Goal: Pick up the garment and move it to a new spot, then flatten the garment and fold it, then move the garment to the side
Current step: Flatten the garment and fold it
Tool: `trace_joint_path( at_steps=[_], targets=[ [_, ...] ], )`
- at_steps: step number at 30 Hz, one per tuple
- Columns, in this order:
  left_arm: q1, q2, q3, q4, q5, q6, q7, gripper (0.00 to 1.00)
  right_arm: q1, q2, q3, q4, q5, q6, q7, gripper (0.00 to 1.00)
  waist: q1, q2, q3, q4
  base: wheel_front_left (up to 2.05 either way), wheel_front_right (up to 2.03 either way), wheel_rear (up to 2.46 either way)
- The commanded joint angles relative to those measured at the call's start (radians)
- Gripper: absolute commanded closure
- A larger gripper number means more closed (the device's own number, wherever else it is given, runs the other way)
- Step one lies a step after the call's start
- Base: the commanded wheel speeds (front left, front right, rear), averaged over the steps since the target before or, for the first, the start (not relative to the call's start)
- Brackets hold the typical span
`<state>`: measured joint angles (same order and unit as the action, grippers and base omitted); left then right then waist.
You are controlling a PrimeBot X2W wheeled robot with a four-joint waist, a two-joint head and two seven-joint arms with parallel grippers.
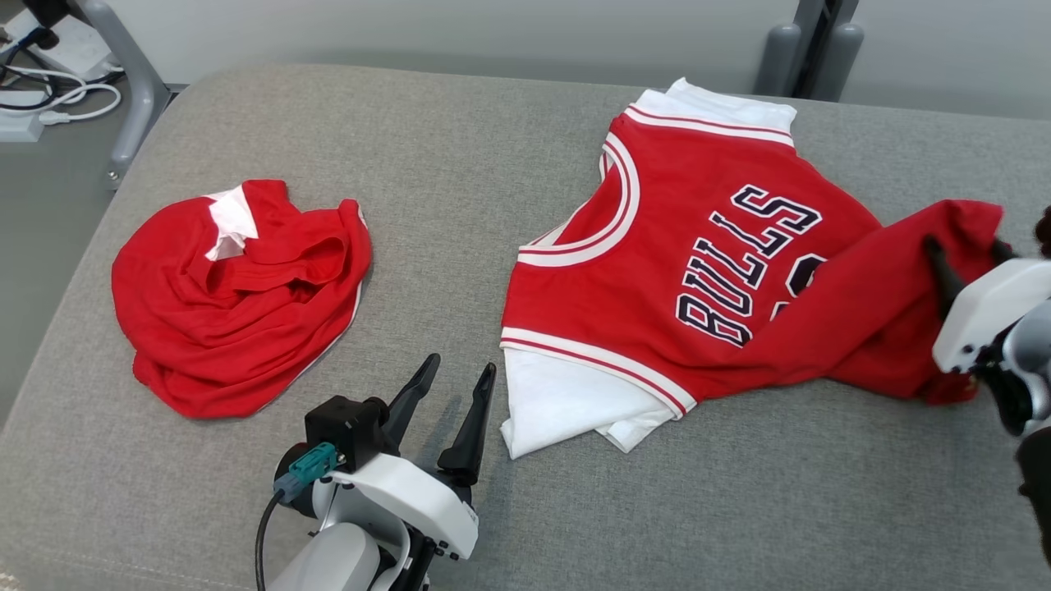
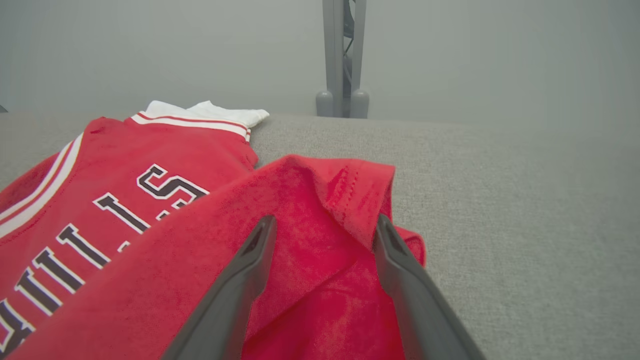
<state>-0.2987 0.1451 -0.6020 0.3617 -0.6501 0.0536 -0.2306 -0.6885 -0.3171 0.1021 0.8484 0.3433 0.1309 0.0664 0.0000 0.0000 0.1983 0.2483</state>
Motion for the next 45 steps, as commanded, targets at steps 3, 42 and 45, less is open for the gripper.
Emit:
trace_joint_path(
  at_steps=[3,42,45],
  targets=[
    [-0.021,-0.002,0.005,0.010,0.002,-0.006,-0.009,0.00,-0.037,0.015,0.023,0.092,-0.039,0.000,-0.039,0.00,0.0000,0.0000,0.000,-0.015,0.00,0.00,0.00],
    [-0.003,-0.005,-0.009,0.035,-0.005,-0.005,-0.020,0.00,0.175,0.090,-0.069,-0.127,0.163,0.000,-0.222,0.00,0.0000,0.0000,-0.032,-0.112,0.00,0.00,0.00],
    [-0.009,-0.006,-0.008,0.040,-0.004,-0.008,-0.022,0.00,0.132,0.069,-0.063,-0.093,0.177,0.000,-0.189,0.00,0.0000,0.0000,-0.010,-0.093,0.00,0.00,0.00]
  ],
)
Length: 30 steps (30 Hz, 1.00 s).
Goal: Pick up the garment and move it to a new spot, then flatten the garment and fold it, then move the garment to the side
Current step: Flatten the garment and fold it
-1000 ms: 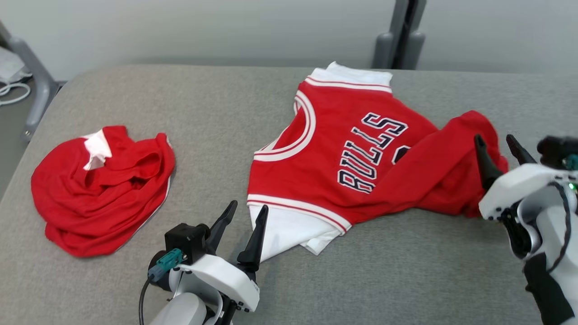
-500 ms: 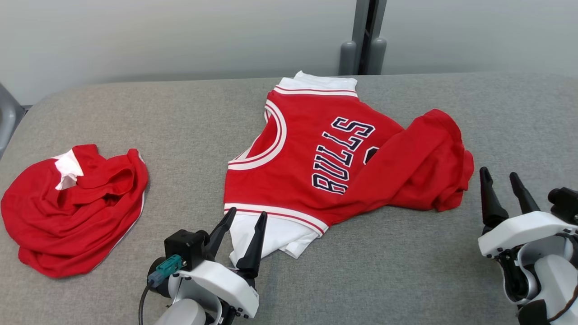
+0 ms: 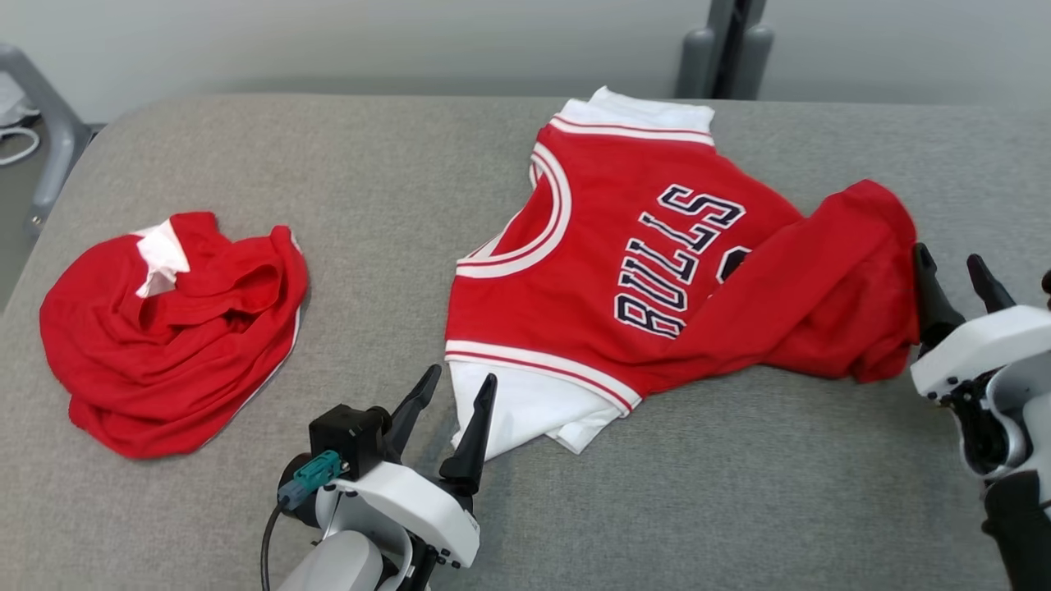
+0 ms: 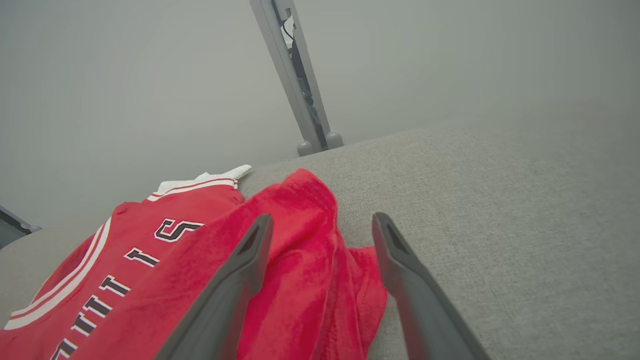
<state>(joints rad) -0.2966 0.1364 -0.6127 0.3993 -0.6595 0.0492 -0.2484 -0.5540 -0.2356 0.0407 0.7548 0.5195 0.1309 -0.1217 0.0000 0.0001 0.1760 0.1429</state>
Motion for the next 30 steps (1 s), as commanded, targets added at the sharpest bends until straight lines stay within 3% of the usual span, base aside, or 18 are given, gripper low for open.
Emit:
trace_joint_path(
  at_steps=[1,14,16,17,30],
  targets=[
    [-0.016,0.001,0.001,0.004,0.007,-0.007,-0.005,0.00,-0.014,-0.025,0.003,0.016,-0.001,0.000,0.010,0.00,0.0000,-0.0001,0.020,0.019,0.00,0.00,0.00],
    [-0.044,-0.014,0.008,0.027,0.015,-0.019,-0.013,0.00,-0.106,-0.062,0.054,0.171,0.011,0.000,0.008,0.00,0.0000,-0.0001,0.057,0.066,0.00,0.00,0.00],
    [-0.045,-0.016,0.011,0.029,0.016,-0.021,-0.014,0.00,-0.112,-0.058,0.063,0.187,0.020,0.000,0.009,0.72,0.0000,-0.0001,0.057,0.065,0.00,0.00,0.00],
    [-0.047,-0.016,0.012,0.030,0.018,-0.022,-0.015,0.00,-0.115,-0.059,0.068,0.193,0.023,0.000,0.008,1.00,0.0000,-0.0001,0.057,0.065,0.00,0.00,0.00],
    [-0.017,-0.022,0.024,0.052,0.023,-0.025,-0.017,0.00,-0.082,-0.056,0.126,0.189,0.076,0.000,-0.093,1.00,0.0000,-0.0001,0.003,0.041,0.00,0.00,0.00]
  ],
)
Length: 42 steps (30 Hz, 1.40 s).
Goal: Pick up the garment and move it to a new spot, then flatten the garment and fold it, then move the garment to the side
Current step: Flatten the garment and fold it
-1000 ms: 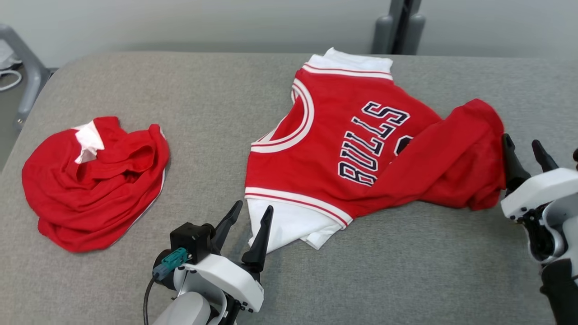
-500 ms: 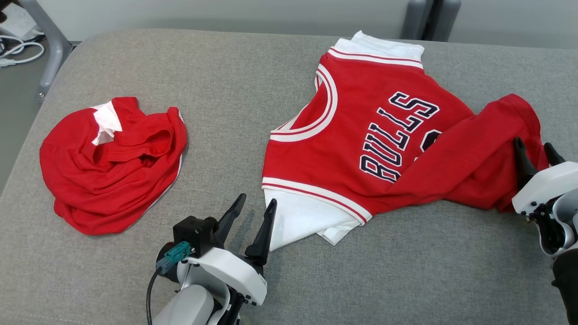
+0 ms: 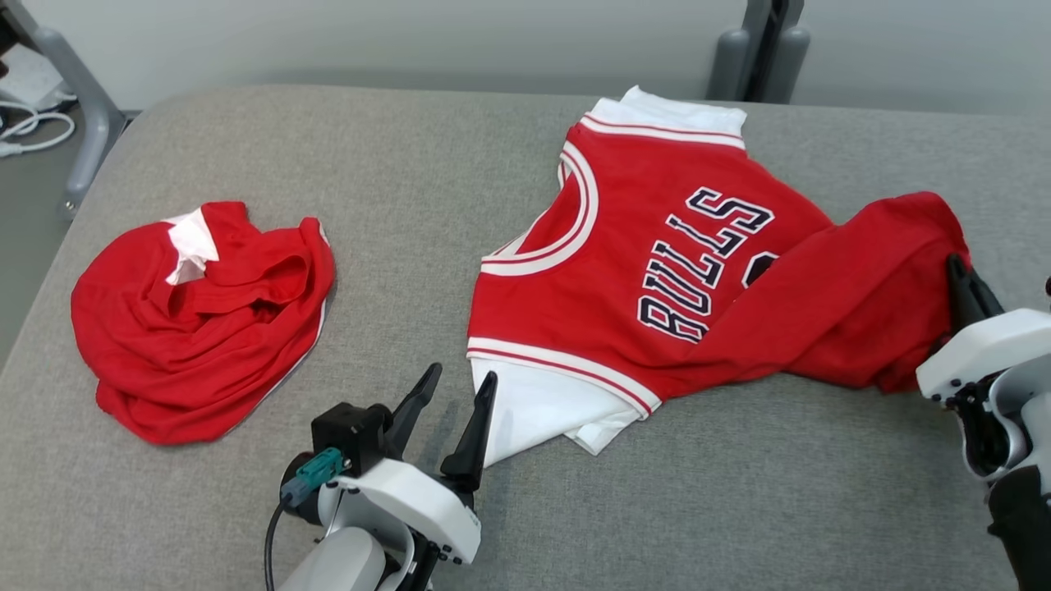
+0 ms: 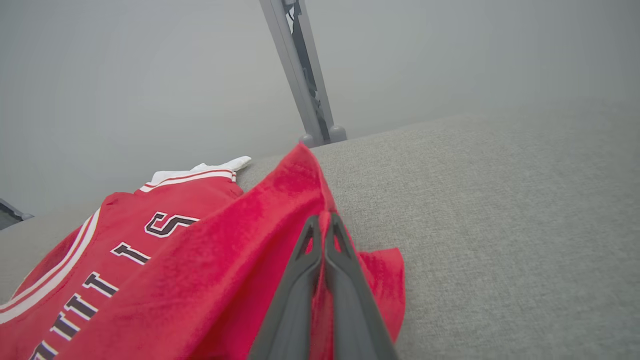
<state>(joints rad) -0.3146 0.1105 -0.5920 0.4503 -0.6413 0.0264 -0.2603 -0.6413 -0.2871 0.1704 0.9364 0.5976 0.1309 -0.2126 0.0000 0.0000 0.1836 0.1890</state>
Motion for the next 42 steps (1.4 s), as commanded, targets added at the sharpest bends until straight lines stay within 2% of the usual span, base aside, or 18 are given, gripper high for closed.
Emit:
trace_joint_path(
  at_steps=[1,5,10,15,21,28,33,39,42],
  targets=[
    [0.004,0.004,0.006,0.002,0.004,0.000,-0.005,0.00,0.015,-0.004,0.001,-0.007,0.008,0.000,-0.008,1.00,0.0000,0.0000,-0.012,-0.010,0.00,0.00,0.00],
    [0.023,0.012,0.014,-0.001,0.003,0.005,-0.006,0.00,0.073,0.009,0.021,-0.091,0.074,0.000,-0.013,1.00,0.0000,0.0000,-0.042,-0.035,0.00,0.00,0.00],
    [0.045,0.021,0.023,-0.004,-0.001,0.011,-0.005,0.00,0.188,0.019,0.053,-0.282,0.245,0.000,0.076,1.00,0.0000,0.0000,-0.075,-0.070,0.00,0.00,0.00],
    [0.071,0.029,0.030,-0.005,-0.010,0.019,-0.005,0.00,0.358,-0.024,0.078,-0.524,0.413,0.000,0.207,1.00,0.0000,0.0000,-0.116,-0.105,0.00,0.00,0.00],
    [0.087,0.039,0.024,-0.001,-0.014,0.029,0.019,0.00,0.495,-0.057,0.044,-0.696,0.497,0.000,0.304,1.00,0.0000,0.0000,-0.129,-0.127,0.00,0.00,0.00],
    [0.109,0.067,-0.008,0.005,-0.025,0.029,0.120,0.00,0.548,-0.034,-0.019,-0.737,0.462,0.000,0.333,1.00,0.0000,0.0000,-0.132,-0.141,0.00,0.00,0.00],
    [0.119,0.119,-0.056,0.002,0.017,0.039,0.199,0.00,0.548,0.002,-0.038,-0.747,0.432,0.000,0.347,1.00,0.0000,0.0000,-0.129,-0.145,0.00,0.00,0.00],
    [0.088,0.177,-0.110,0.004,0.102,0.053,0.214,0.00,0.546,0.033,-0.052,-0.750,0.401,0.000,0.360,1.00,0.0000,0.0000,-0.114,-0.147,0.00,0.00,0.00],
    [0.073,0.187,-0.127,0.010,0.132,0.053,0.205,0.00,0.542,0.041,-0.056,-0.752,0.394,0.000,0.362,1.00,0.0000,0.0000,-0.109,-0.148,0.00,0.00,0.00]
  ],
)
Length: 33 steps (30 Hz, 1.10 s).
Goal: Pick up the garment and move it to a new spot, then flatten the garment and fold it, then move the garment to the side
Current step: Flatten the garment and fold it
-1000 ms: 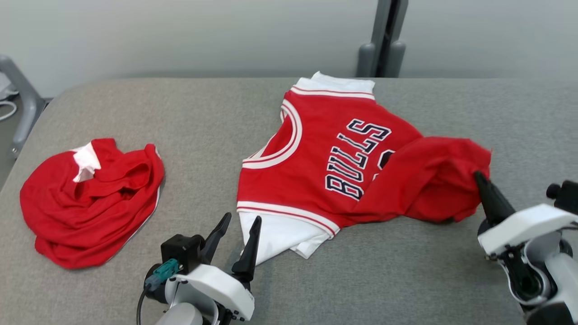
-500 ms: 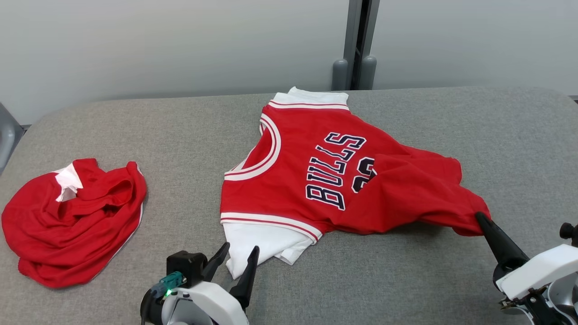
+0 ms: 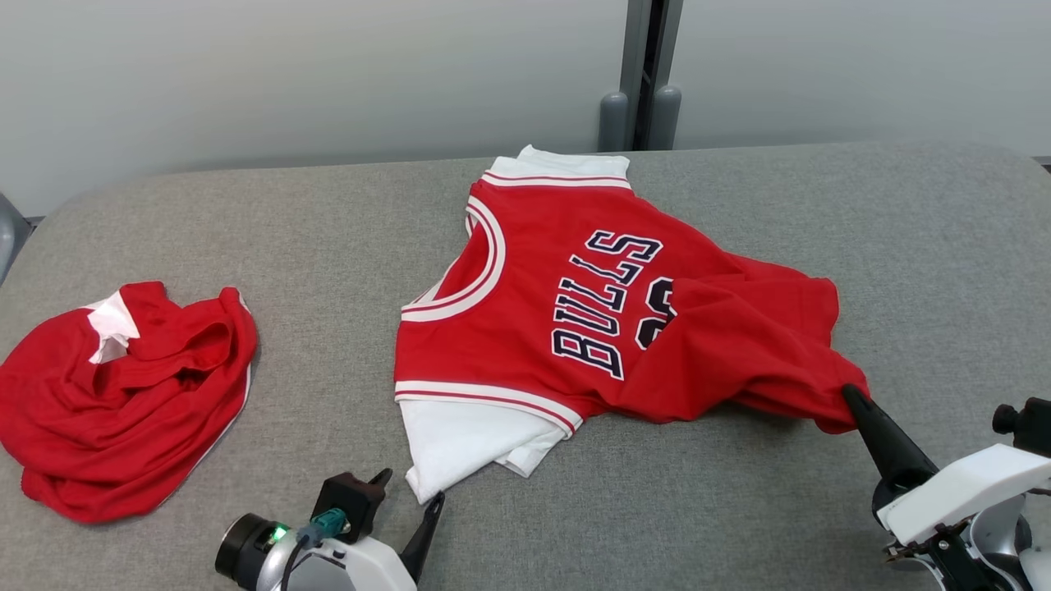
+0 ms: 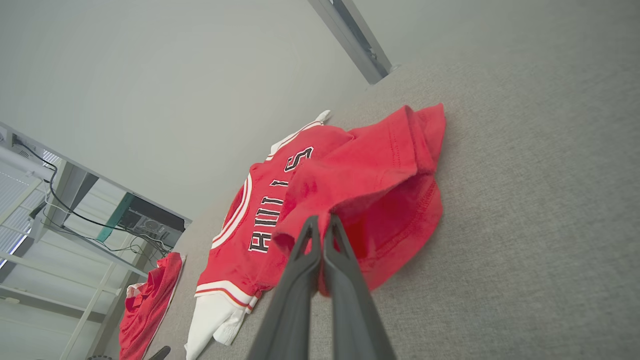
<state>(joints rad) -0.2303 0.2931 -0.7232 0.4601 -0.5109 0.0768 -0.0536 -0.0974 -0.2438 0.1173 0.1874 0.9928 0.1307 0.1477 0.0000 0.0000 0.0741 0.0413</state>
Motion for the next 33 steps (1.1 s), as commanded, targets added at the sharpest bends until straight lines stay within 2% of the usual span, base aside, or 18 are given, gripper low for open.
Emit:
trace_joint_path(
  at_steps=[1,9,21,26,27,28,29,30,33],
  targets=[
    [-0.019,0.009,-0.006,0.007,0.019,0.003,-0.008,0.00,-0.003,0.000,-0.005,-0.004,-0.005,0.000,0.003,1.00,0.0000,0.0000,0.004,-0.001,0.00,0.00,0.00],
    [-0.090,0.024,-0.100,0.080,0.136,-0.017,-0.026,0.00,-0.018,0.015,-0.026,-0.006,-0.038,0.000,0.018,1.00,0.0000,0.0000,0.028,-0.015,0.00,0.00,0.00],
    [-0.146,-0.008,-0.141,0.190,0.159,-0.045,-0.051,0.00,-0.023,0.034,-0.054,-0.020,-0.063,0.000,0.041,1.00,0.0000,0.0000,0.050,-0.019,0.00,0.00,0.00],
    [-0.159,-0.025,-0.149,0.234,0.140,-0.066,-0.027,0.00,-0.029,0.041,-0.061,-0.028,-0.074,0.000,0.049,1.00,0.0000,0.0000,0.057,-0.020,0.00,0.00,0.00],
    [-0.158,-0.029,-0.148,0.244,0.133,-0.070,-0.017,0.18,-0.029,0.043,-0.062,-0.029,-0.076,0.000,0.051,1.00,0.0000,0.0000,0.058,-0.020,0.00,0.00,0.00],
    [-0.158,-0.031,-0.149,0.251,0.129,-0.075,-0.011,0.58,-0.029,0.044,-0.064,-0.030,-0.077,0.000,0.051,1.00,0.0000,0.0000,0.059,-0.020,0.00,0.00,0.00],
    [-0.161,-0.034,-0.149,0.255,0.124,-0.076,-0.010,0.84,-0.028,0.046,-0.065,-0.031,-0.079,0.000,0.052,1.00,0.0000,0.0000,0.060,-0.019,0.00,0.00,0.00],
    [-0.162,-0.034,-0.148,0.260,0.119,-0.081,-0.009,1.00,-0.028,0.048,-0.065,-0.031,-0.080,0.000,0.052,1.00,0.0000,0.0000,0.060,-0.018,0.00,0.00,0.00],
    [-0.155,-0.038,-0.133,0.262,0.091,-0.094,-0.016,1.00,-0.023,0.052,-0.068,-0.030,-0.082,0.000,0.051,1.00,0.0000,0.0000,0.057,-0.014,0.00,0.00,0.00]
  ],
)
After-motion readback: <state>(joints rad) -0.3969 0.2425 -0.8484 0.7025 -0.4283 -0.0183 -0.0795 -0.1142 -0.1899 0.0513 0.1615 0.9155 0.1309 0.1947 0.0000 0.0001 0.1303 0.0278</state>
